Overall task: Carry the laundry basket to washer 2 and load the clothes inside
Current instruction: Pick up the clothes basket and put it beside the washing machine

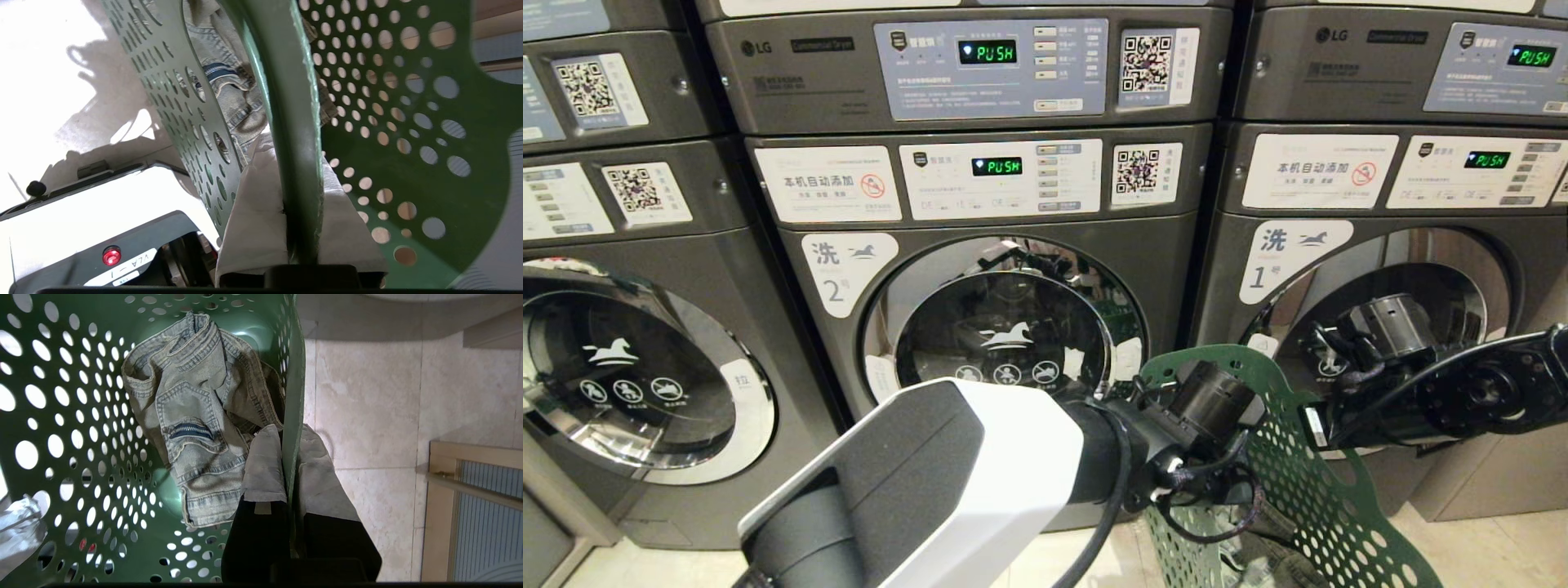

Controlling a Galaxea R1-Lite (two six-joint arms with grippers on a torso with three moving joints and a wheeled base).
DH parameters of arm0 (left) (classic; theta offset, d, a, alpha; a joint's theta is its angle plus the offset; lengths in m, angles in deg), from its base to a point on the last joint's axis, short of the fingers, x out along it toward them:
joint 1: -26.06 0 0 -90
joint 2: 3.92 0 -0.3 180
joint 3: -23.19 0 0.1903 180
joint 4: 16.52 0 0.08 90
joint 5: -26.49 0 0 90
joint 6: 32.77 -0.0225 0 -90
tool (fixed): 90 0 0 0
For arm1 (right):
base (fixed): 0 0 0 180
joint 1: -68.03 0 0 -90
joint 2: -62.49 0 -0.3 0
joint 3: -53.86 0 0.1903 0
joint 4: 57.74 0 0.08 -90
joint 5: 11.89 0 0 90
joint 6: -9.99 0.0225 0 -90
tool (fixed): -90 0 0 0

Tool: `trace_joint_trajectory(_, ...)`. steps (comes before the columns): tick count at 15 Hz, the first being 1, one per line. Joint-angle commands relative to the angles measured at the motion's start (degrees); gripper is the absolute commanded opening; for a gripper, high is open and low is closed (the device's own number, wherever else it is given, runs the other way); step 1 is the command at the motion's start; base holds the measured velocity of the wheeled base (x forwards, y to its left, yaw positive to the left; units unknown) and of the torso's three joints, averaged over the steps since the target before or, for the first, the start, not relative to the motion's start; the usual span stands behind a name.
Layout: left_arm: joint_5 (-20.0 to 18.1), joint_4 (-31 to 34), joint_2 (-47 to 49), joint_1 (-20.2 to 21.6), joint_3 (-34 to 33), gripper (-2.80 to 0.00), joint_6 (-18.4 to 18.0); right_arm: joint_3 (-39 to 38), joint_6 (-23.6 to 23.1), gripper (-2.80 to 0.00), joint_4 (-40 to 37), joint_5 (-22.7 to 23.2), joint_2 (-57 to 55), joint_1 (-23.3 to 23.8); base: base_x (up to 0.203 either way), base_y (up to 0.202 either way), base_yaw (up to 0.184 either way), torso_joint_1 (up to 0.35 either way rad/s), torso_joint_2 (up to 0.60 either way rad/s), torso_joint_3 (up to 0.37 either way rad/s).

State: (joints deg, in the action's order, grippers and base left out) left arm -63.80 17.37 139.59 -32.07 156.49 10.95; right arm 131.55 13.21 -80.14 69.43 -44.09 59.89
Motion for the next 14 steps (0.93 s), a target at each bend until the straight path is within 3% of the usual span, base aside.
trace_joint_trajectory(1, 0.0, 0.0, 2.6, -0.4, 0.4, -2.8, 0.2, 0.0, 0.0, -2.8, 0.1, 0.0, -2.6, 0.3, 0.0, 0.0, 0.0, 0.0, 0.0, 0.0)
trace_joint_trajectory(14, 0.8, 1.7, 2.6, -0.7, 0.5, -2.8, -1.4, 0.9, -0.1, -2.8, 0.1, 1.3, -3.8, 0.3, 0.0, 0.0, 0.0, 0.0, 0.0, 0.0)
